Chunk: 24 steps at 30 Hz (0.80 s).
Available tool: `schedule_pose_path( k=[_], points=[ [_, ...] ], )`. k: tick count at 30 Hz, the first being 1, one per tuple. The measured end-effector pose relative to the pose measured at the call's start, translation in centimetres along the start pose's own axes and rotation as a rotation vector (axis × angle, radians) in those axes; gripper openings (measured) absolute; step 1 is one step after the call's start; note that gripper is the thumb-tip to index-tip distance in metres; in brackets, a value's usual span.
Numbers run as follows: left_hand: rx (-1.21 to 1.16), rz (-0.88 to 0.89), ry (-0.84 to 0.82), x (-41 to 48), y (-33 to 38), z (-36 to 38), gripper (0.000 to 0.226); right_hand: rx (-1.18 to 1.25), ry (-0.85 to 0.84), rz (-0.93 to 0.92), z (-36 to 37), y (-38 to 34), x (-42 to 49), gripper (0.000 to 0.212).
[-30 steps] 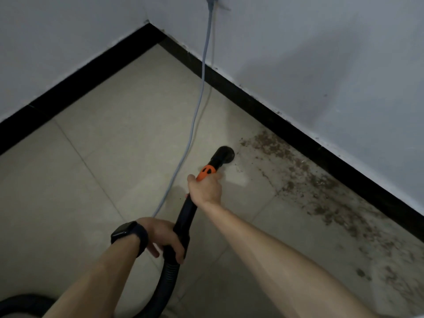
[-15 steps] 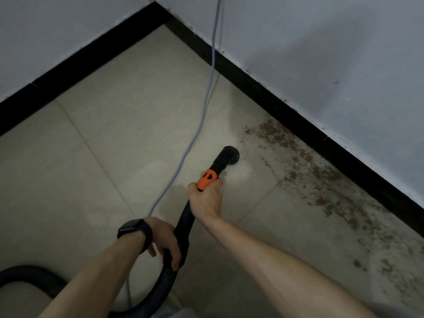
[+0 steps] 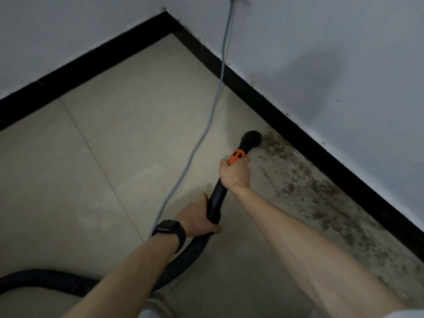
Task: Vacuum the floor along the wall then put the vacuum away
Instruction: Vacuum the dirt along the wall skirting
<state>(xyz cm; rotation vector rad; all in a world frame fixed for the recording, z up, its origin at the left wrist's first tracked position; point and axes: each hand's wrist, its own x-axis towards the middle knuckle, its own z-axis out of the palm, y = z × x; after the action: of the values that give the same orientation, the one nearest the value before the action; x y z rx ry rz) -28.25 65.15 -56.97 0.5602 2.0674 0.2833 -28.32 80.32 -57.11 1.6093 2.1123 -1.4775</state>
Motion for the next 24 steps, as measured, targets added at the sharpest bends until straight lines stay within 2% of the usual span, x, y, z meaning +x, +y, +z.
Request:
schedule_pose_path(
  k=[3,8,13,18,24],
  points=[
    [0.018,0.016,0.07,0.4,1.0,0.8,0.061,-0.063,-0.003,-0.018,-0.8,-0.5,1.1,0.067],
    [0.088,0.018,0.095,1.3,1.8,0.7,0.05,-0.083,-0.003,-0.023,-1.3,-1.2,2.1,0.066],
    [0.082,0.011,0.052,2.7,3.1,-0.3,0.049,-0.098,0.029,-0.004,-2.2,-1.9,3.4,0.064],
    [0.055,0.008,-0.014,4.1,3.9,0.0,0.059,-0.143,0.055,-0.008,-2.7,-1.5,4.4,0.062],
    [0.002,-0.007,-0.054,5.0,3.9,0.0,0.055,-0.161,0.029,-0.03,-2.8,-1.5,4.8,0.064]
  ],
)
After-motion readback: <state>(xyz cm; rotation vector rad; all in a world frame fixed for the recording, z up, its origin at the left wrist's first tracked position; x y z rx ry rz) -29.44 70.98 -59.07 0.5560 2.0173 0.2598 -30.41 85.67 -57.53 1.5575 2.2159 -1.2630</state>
